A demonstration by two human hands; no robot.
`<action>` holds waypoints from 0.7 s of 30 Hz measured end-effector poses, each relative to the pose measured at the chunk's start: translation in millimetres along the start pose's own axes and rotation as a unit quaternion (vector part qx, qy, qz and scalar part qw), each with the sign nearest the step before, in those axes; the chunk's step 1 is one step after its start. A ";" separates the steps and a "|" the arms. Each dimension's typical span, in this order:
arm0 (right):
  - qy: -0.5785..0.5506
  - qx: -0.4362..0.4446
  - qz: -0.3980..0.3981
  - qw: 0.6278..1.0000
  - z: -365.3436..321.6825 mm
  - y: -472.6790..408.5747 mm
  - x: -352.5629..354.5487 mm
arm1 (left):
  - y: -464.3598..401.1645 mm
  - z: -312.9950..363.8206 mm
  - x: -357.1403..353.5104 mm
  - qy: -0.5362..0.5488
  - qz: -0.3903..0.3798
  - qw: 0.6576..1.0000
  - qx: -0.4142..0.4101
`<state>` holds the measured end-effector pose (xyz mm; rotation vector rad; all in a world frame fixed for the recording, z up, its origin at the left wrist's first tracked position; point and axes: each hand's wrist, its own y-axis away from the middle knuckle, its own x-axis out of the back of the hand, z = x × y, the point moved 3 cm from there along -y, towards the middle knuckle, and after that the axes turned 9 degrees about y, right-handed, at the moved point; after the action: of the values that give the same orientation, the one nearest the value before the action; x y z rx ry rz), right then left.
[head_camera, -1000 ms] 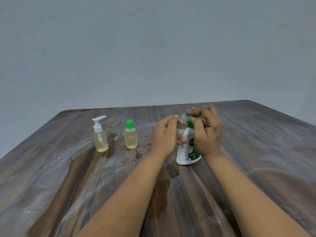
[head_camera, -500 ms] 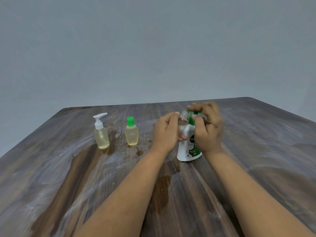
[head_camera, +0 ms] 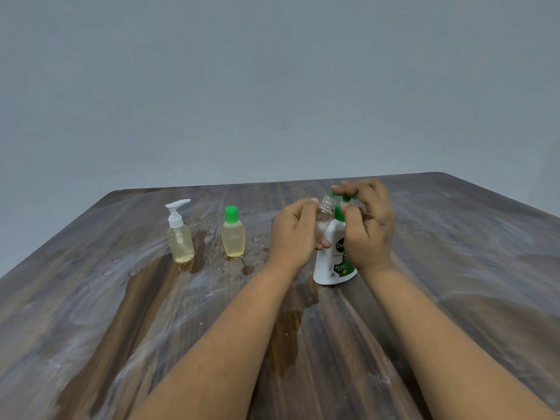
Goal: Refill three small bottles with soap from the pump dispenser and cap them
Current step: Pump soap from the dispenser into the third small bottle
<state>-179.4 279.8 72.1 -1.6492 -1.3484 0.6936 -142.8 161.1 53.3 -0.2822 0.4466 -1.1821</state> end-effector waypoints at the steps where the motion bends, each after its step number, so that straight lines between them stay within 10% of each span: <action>1: -0.003 -0.004 0.000 1.000 0.3 0.0 -0.5 | -0.2 -0.2 0.1 0.000 0.000 1.000 0.000; 21: -0.022 -0.015 0.005 1.000 0.5 -0.1 -0.8 | 1.4 1.3 -0.8 0.003 -0.005 1.000 -0.009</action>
<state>-180.1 279.1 71.9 -1.6740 -1.3887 0.7240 -141.3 162.4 53.9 -0.2973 0.4619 -1.1893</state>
